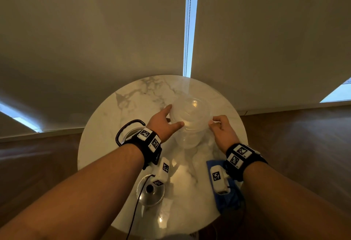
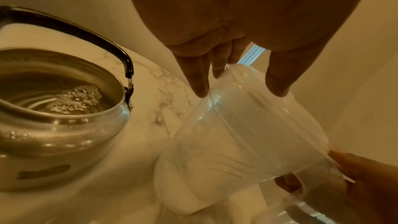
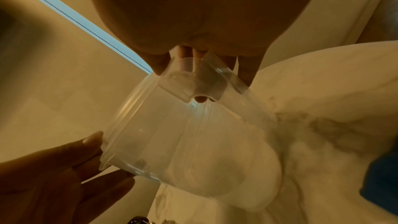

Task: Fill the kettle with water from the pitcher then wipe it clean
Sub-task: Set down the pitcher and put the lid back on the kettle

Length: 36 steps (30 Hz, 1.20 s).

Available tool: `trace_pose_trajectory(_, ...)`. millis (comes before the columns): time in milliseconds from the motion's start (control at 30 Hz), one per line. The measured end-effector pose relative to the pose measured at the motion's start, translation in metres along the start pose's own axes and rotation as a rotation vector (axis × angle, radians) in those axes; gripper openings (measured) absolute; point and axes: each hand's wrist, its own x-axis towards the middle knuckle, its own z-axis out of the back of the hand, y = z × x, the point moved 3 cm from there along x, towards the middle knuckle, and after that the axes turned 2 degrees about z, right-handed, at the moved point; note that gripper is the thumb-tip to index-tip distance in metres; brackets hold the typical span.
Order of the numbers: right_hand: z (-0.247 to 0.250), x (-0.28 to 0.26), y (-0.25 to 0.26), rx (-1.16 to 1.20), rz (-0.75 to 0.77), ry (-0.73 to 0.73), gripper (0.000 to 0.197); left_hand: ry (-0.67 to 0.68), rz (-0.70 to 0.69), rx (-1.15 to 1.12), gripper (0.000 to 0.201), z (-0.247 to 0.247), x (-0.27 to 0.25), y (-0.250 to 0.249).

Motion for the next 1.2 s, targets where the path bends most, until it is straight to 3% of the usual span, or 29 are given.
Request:
trace_pose_trajectory(400, 0.006, 0.001, 0.011, -0.271, -0.017, 0.014, 0.04, 0.007, 0.033, 0.239, 0.088, 0.004, -0.004, -0.016)
trace_pose_trajectory(633, 0.0, -0.024, 0.044, -0.377, 0.405, -0.274, 0.038, 0.033, 0.029, 0.265, 0.084, 0.012, -0.027, 0.003)
trace_pose_trajectory(733, -0.025, -0.048, 0.062, -0.379, 0.549, -0.115, 0.017, -0.015, 0.043, 0.243, 0.06, 0.017, -0.057, 0.043)
trace_pose_trajectory(900, -0.109, -0.077, 0.035, -0.55, 0.526, 0.415, 0.01, -0.015, 0.124, 0.301, 0.019, 0.014, -0.133, 0.144)
trace_pose_trajectory(1067, -0.188, -0.095, -0.026, -0.806, 0.413, 0.763, 0.028, 0.257, 0.383, 0.498, 0.013, 0.003, -0.244, 0.269)
trace_pose_trajectory(1200, -0.219, -0.098, -0.053, -0.865, 0.32, 0.787, 0.042, 0.506, 0.548, 0.481, 0.013, -0.002, -0.329, 0.338)
